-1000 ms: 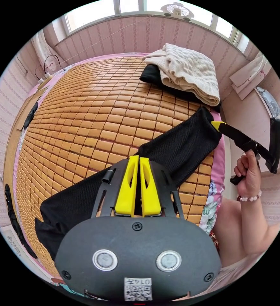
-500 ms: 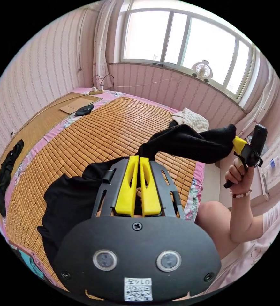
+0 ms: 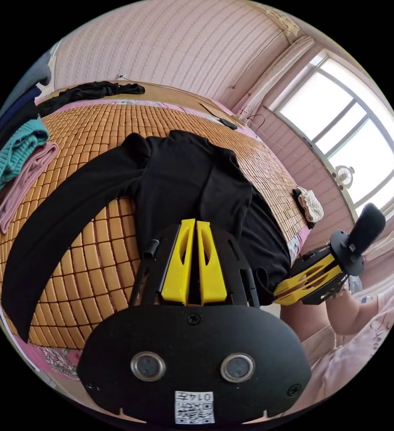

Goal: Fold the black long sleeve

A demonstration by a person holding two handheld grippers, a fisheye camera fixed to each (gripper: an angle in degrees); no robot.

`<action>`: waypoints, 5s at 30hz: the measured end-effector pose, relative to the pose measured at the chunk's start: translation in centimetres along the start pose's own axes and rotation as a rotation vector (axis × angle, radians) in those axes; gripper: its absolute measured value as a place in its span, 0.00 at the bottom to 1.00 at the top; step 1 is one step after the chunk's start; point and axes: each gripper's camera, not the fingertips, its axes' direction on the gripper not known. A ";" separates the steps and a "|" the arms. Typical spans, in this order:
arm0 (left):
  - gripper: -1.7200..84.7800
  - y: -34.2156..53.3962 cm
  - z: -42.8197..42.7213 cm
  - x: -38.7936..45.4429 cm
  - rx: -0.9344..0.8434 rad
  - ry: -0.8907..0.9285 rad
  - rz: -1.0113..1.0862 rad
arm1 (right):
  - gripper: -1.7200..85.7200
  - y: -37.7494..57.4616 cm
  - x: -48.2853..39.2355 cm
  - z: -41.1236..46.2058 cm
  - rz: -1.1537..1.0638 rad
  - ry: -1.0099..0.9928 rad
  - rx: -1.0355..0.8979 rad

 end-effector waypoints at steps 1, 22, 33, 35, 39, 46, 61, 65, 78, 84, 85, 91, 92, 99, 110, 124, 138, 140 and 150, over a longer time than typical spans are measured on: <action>0.01 0.5 -1.7 0.0 -0.004 0.000 0.012 | 0.03 -0.1 -0.3 0.7 -0.011 -0.003 -0.007; 0.08 1.2 -7.6 6.4 -0.221 -0.117 0.087 | 0.12 5.2 7.8 15.0 0.160 0.133 -0.199; 0.02 -2.2 -12.6 9.9 -0.205 -0.061 0.115 | 0.02 6.0 12.6 16.3 0.153 0.309 -0.229; 0.01 -2.8 -13.7 10.7 -0.191 -0.048 0.122 | 0.02 6.2 13.8 15.0 0.174 0.287 -0.205; 0.01 -3.8 -14.4 11.6 -0.196 -0.065 0.105 | 0.06 6.8 18.9 13.6 0.365 0.330 -0.099; 0.01 -5.8 -15.1 12.8 -0.219 -0.048 0.077 | 0.07 9.2 29.6 13.3 0.690 0.155 0.054; 0.01 -9.8 -17.0 15.2 -0.257 -0.066 0.051 | 0.10 12.7 42.8 8.0 0.797 0.183 0.124; 0.01 -10.8 -17.5 16.1 -0.264 -0.067 0.055 | 0.11 14.1 49.9 5.6 0.920 0.295 0.192; 0.07 -15.6 -22.1 18.4 -0.257 -0.121 0.113 | 0.02 21.3 56.9 5.1 0.923 0.326 0.230; 0.08 -23.3 -26.6 17.7 -0.151 -0.215 0.154 | 0.03 22.4 57.9 3.9 0.770 0.442 0.199; 0.08 -24.2 -27.5 17.4 -0.101 -0.195 0.124 | 0.03 22.4 57.9 4.0 0.757 0.436 0.203; 0.11 -21.9 -34.0 11.0 0.038 -0.329 -0.163 | 0.06 20.4 56.5 8.7 0.555 0.369 0.106; 0.11 -21.1 -34.9 10.1 0.047 -0.353 -0.196 | 0.07 19.4 55.9 10.5 0.499 0.345 0.075; 0.11 -11.7 -42.9 2.5 0.106 -0.524 -0.476 | 0.09 8.9 48.2 23.8 0.122 0.137 -0.086; 0.09 -12.8 -39.7 -2.8 0.071 -0.445 -0.377 | 0.09 -4.5 35.4 42.4 -0.250 0.151 -0.318; 0.04 -11.0 -40.0 -1.1 0.087 -0.390 -0.318 | 0.02 -5.9 29.6 57.8 -0.269 0.316 -0.438; 0.03 -14.5 -34.4 10.3 0.119 -0.293 -0.128 | 0.02 -2.9 35.9 41.2 -0.039 0.170 -0.234; 0.03 -14.2 -32.7 11.2 0.067 -0.298 -0.095 | 0.02 -3.0 34.6 42.4 -0.061 0.198 -0.244; 0.04 -12.6 -26.2 13.4 -0.127 -0.394 0.011 | 0.11 -5.5 35.2 45.8 0.078 0.260 -0.328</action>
